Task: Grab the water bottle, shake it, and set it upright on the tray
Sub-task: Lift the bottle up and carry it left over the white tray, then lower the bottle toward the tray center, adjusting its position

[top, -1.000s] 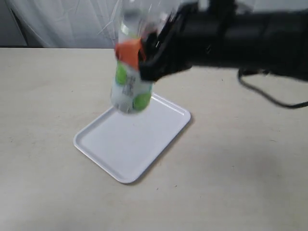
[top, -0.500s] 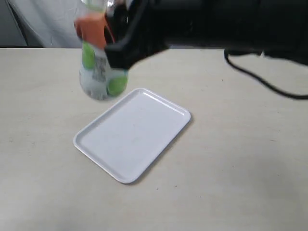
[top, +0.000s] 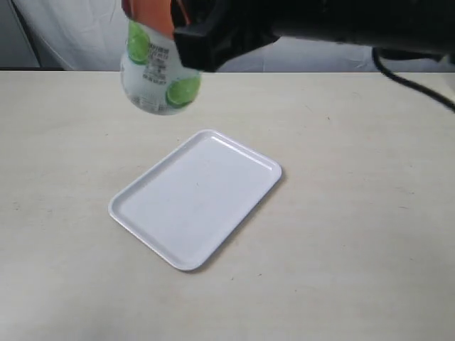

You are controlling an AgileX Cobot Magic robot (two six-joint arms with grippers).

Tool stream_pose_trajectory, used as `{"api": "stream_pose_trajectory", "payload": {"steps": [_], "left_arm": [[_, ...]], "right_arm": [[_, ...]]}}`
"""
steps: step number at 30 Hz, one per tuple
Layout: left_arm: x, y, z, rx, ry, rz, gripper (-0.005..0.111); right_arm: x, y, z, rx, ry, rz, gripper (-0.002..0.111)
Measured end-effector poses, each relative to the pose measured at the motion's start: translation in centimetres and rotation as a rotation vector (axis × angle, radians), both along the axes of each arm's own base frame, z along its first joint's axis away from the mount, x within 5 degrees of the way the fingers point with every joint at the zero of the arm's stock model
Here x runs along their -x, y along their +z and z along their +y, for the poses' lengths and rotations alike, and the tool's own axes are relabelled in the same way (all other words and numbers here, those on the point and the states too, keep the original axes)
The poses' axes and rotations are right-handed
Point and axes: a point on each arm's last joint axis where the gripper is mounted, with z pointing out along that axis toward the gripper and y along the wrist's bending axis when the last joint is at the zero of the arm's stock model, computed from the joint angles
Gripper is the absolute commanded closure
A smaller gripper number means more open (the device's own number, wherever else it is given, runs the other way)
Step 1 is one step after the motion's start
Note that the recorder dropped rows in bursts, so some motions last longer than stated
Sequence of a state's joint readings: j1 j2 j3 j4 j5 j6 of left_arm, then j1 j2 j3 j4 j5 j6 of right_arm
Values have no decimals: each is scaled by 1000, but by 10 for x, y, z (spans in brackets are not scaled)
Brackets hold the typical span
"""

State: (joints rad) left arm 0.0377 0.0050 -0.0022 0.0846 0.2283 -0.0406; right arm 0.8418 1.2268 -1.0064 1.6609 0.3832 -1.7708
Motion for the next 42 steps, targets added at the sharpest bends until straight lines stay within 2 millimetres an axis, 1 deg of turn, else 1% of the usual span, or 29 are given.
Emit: {"api": "stream_pose_trajectory", "payload": {"steps": [1, 3, 5, 7, 9, 11, 12, 15, 17, 19, 20, 21, 23, 24, 25, 26, 29, 30, 31, 32, 33, 34, 36, 37, 38, 39, 40, 41, 42], "left_arm": [[0, 0, 0, 0, 0, 0, 107], [0, 0, 0, 0, 0, 0, 107], [0, 0, 0, 0, 0, 0, 107], [0, 0, 0, 0, 0, 0, 107], [0, 0, 0, 0, 0, 0, 107], [0, 0, 0, 0, 0, 0, 107], [0, 0, 0, 0, 0, 0, 107], [0, 0, 0, 0, 0, 0, 107], [0, 0, 0, 0, 0, 0, 107], [0, 0, 0, 0, 0, 0, 107], [0, 0, 0, 0, 0, 0, 107], [0, 0, 0, 0, 0, 0, 107], [0, 0, 0, 0, 0, 0, 107], [0, 0, 0, 0, 0, 0, 107], [0, 0, 0, 0, 0, 0, 107], [0, 0, 0, 0, 0, 0, 107], [0, 0, 0, 0, 0, 0, 107], [0, 0, 0, 0, 0, 0, 107], [0, 0, 0, 0, 0, 0, 107], [0, 0, 0, 0, 0, 0, 107], [0, 0, 0, 0, 0, 0, 107], [0, 0, 0, 0, 0, 0, 107], [0, 0, 0, 0, 0, 0, 107], [0, 0, 0, 0, 0, 0, 107], [0, 0, 0, 0, 0, 0, 107], [0, 0, 0, 0, 0, 0, 107], [0, 0, 0, 0, 0, 0, 107], [0, 0, 0, 0, 0, 0, 107], [0, 0, 0, 0, 0, 0, 107]], "right_arm": [[1, 0, -2, 0, -7, -3, 109], [-1, -14, -3, 36, -26, 22, 109], [-7, -42, 2, 108, -45, 77, 109], [-14, -80, 7, 211, -63, 153, 109], [-18, -110, 12, 271, -56, 235, 109], [-15, -122, 19, 273, 17, 289, 109], [-9, -124, 24, 251, 107, 318, 109], [4, -120, 38, 196, 289, 349, 109], [5, -120, 41, 206, 277, 336, 109], [-9, -125, 39, 263, 108, 303, 109], [-21, -129, 34, 304, -42, 295, 109], [-33, -132, 26, 337, -205, 295, 109], [-51, -135, 10, 369, -449, 300, 109], [-56, -134, 4, 367, -517, 308, 109], [-57, -133, 2, 352, -526, 324, 109], [-53, -131, 6, 326, -466, 346, 109], [-26, -119, 31, 234, -76, 366, 109], [-16, -116, 37, 220, 30, 348, 109], [-10, -113, 40, 211, 87, 333, 109], [-7, -110, 40, 214, 97, 306, 109], [-11, -110, 38, 239, 31, 273, 109], [-20, -111, 34, 266, -68, 254, 109], [-43, -114, 17, 308, -378, 265, 109], [-52, -115, 9, 312, -498, 280, 109], [-58, -117, 3, 311, -573, 293, 109], [-59, -117, 1, 300, -582, 313, 109], [-55, -116, 6, 276, -519, 339, 109], [-49, -115, 13, 255, -427, 356, 109], [-38, -112, 24, 234, -286, 367, 109]]}}
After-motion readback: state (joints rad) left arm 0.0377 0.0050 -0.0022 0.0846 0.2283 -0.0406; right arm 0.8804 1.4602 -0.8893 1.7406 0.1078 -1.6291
